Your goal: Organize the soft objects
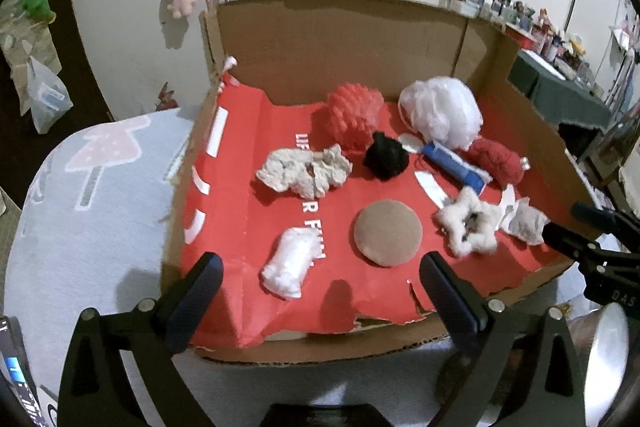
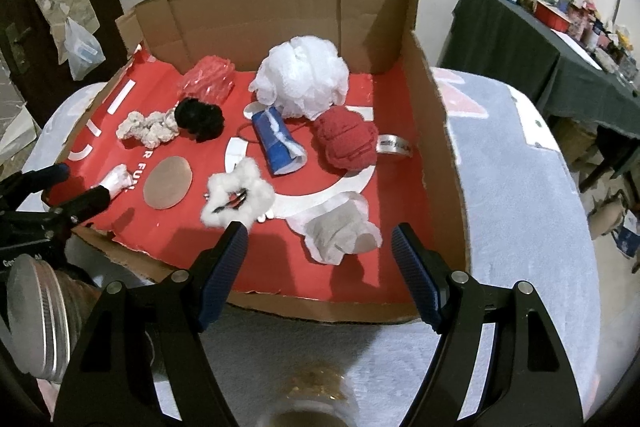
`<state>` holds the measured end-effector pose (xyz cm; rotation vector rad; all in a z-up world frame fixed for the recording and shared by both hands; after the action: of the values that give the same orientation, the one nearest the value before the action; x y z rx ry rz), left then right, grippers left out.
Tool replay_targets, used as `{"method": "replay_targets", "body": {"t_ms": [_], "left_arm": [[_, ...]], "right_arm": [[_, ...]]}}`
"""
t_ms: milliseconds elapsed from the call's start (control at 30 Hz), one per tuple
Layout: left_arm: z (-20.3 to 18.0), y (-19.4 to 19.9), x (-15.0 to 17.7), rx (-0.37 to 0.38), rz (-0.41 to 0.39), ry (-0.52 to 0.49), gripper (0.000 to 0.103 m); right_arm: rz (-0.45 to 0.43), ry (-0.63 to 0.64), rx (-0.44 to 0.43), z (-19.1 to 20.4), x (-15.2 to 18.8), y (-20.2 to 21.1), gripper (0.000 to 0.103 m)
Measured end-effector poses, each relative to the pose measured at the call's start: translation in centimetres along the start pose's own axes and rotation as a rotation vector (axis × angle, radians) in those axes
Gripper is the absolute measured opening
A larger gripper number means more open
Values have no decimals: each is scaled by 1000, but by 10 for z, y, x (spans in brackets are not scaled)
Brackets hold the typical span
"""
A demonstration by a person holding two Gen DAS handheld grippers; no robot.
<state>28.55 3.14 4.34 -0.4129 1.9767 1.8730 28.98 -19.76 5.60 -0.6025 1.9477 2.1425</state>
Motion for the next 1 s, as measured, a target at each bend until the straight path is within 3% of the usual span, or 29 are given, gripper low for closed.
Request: {"method": "replay_targets", "body": {"t_ms": [300,400,633,767,1000], "left_arm": [[2,61,3,17,-151,22,103],[-3,85,12,16,-207,13,103],[-16,122,51,22,-300,-5,103],[-24,130,79,10,-330,-15,103],[-34,119,121,22,-304,-2,103]], "right_arm": [[-112,-4,3,-5,2,51,74],[-165,3,-8,-3,11,77,86],[-285,33,15,5,45,128,92],[-314,33,10,9,70,138,93],[-316,24,8,15,119,127,93]]}}
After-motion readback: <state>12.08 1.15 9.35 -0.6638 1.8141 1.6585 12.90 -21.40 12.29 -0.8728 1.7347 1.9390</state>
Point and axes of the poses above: each gripper's, at about its wrist camera, not at the fingertips, and y roughly against the way its jaws point, z to its left, x to its underside, the point moved 6 cm from there along -y, roughly the way its jaws point, and after that the axes turned 11 degrees about z, right-handed, at the moved point
